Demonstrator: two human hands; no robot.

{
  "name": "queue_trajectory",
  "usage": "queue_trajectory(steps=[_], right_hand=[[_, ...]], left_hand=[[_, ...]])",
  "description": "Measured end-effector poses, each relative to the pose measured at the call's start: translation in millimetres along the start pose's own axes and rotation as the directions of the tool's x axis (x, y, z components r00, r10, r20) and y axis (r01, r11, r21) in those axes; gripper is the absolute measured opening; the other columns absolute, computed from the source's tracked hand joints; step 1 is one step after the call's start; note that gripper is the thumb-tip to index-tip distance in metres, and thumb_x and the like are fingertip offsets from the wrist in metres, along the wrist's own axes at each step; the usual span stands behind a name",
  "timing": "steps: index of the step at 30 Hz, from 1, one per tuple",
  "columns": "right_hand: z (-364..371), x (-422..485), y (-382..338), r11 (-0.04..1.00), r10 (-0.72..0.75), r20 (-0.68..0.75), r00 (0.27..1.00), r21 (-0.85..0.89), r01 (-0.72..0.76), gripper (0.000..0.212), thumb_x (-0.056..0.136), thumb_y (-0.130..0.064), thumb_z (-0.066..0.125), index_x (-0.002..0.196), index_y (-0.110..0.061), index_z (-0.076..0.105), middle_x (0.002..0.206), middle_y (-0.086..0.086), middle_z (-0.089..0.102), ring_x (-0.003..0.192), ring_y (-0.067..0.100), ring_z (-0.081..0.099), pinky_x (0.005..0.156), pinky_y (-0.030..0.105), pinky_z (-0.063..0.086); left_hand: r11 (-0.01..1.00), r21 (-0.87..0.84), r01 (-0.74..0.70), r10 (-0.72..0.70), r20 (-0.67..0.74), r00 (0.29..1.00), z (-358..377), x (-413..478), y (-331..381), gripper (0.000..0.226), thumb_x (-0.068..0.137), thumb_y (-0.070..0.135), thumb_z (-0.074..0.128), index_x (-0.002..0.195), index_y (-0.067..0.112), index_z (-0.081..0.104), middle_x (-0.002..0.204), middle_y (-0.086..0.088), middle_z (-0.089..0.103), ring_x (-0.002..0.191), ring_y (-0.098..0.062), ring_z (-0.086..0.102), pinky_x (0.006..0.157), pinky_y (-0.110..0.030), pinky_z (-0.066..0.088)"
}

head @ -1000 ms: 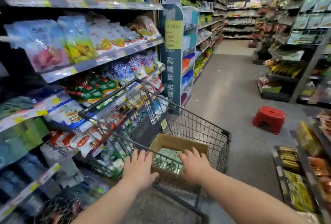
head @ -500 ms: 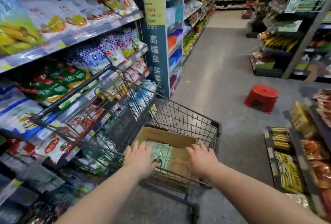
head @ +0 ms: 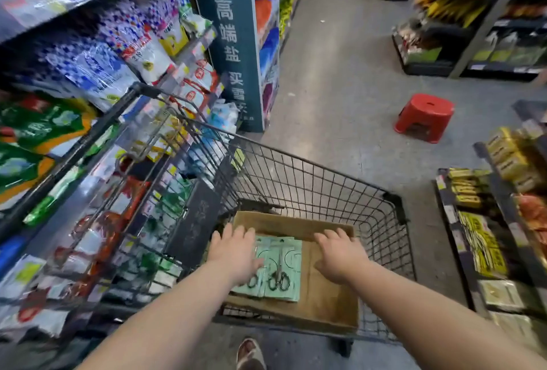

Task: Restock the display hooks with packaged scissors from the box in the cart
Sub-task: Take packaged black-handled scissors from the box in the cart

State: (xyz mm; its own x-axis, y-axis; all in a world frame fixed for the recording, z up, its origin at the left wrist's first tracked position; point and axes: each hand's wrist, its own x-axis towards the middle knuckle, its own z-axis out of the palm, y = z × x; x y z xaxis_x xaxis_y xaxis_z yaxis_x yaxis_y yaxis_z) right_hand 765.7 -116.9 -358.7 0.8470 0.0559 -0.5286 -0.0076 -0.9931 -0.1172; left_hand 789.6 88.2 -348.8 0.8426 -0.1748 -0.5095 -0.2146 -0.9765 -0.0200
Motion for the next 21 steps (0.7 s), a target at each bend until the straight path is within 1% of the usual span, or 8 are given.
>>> queue_trajectory(steps=[3,8,12,15,17,19,21], right_hand=[[9,23,-19,0.999,0.023,0.053,0.998,0.042,-0.025,0.064,0.092,-0.033,0.048,0.148,-0.020,0.021,0.156,0.007,0.023,0.145,0.030,0.014,0.116,0.051,0.019],[25,54,-23,0.997,0.067,0.165,0.984,0.015,-0.071,0.067,0.093,-0.034,0.047,0.150,-0.020,0.014,0.157,0.009,0.020,0.146,0.032,0.012,0.117,0.051,0.018],[39,84,-21,0.998,0.061,0.231,0.971,0.016,-0.066,0.063,0.093,-0.030,0.046,0.149,-0.019,0.018,0.154,0.010,0.024,0.145,0.032,0.014,0.116,0.051,0.020],[57,107,-18,0.998,0.050,0.279,0.959,0.029,-0.061,0.062,0.092,-0.025,0.048,0.147,-0.019,0.022,0.151,0.010,0.030,0.142,0.032,0.021,0.114,0.050,0.024],[69,122,-16,0.996,0.054,0.309,0.949,0.051,-0.073,0.059,0.092,-0.022,0.049,0.146,-0.019,0.025,0.148,0.010,0.034,0.140,0.031,0.025,0.113,0.048,0.027],[85,137,-14,0.992,0.063,0.342,0.937,0.083,-0.097,0.056,0.092,-0.024,0.050,0.144,-0.019,0.029,0.145,0.009,0.039,0.137,0.030,0.032,0.110,0.047,0.030],[104,150,-12,0.982,0.079,0.364,0.928,0.133,-0.135,0.055,0.091,-0.026,0.053,0.141,-0.021,0.033,0.140,0.007,0.045,0.129,0.027,0.042,0.106,0.044,0.036]], left_hand=[[1.000,0.014,-0.022,0.021,0.043,0.999,4,31,-24,0.075,0.093,0.052,0.044,0.152,0.016,0.013,0.157,-0.008,0.021,0.147,-0.031,0.011,0.118,-0.050,0.014],[0.996,0.003,-0.093,0.092,0.122,0.988,21,71,-25,0.072,0.093,0.051,0.045,0.150,0.015,0.019,0.155,-0.008,0.025,0.145,-0.030,0.016,0.117,-0.048,0.018],[0.995,-0.017,-0.101,0.103,0.170,0.980,42,96,-27,0.068,0.093,0.050,0.043,0.149,0.017,0.020,0.154,-0.007,0.028,0.142,-0.029,0.022,0.114,-0.047,0.024],[0.997,-0.035,-0.061,0.068,0.231,0.971,64,113,-32,0.071,0.093,0.051,0.045,0.150,0.018,0.017,0.154,-0.007,0.028,0.143,-0.029,0.020,0.114,-0.045,0.024],[0.998,-0.043,-0.035,0.045,0.267,0.963,80,123,-35,0.071,0.093,0.050,0.046,0.150,0.019,0.018,0.153,-0.007,0.028,0.143,-0.029,0.021,0.113,-0.044,0.025],[0.999,-0.053,-0.007,0.023,0.304,0.952,96,134,-36,0.069,0.093,0.048,0.047,0.149,0.018,0.020,0.153,-0.007,0.028,0.142,-0.028,0.023,0.113,-0.043,0.026],[0.997,-0.075,0.027,0.000,0.336,0.942,113,145,-37,0.067,0.093,0.045,0.050,0.147,0.018,0.023,0.152,-0.006,0.030,0.141,-0.027,0.025,0.112,-0.043,0.029]])
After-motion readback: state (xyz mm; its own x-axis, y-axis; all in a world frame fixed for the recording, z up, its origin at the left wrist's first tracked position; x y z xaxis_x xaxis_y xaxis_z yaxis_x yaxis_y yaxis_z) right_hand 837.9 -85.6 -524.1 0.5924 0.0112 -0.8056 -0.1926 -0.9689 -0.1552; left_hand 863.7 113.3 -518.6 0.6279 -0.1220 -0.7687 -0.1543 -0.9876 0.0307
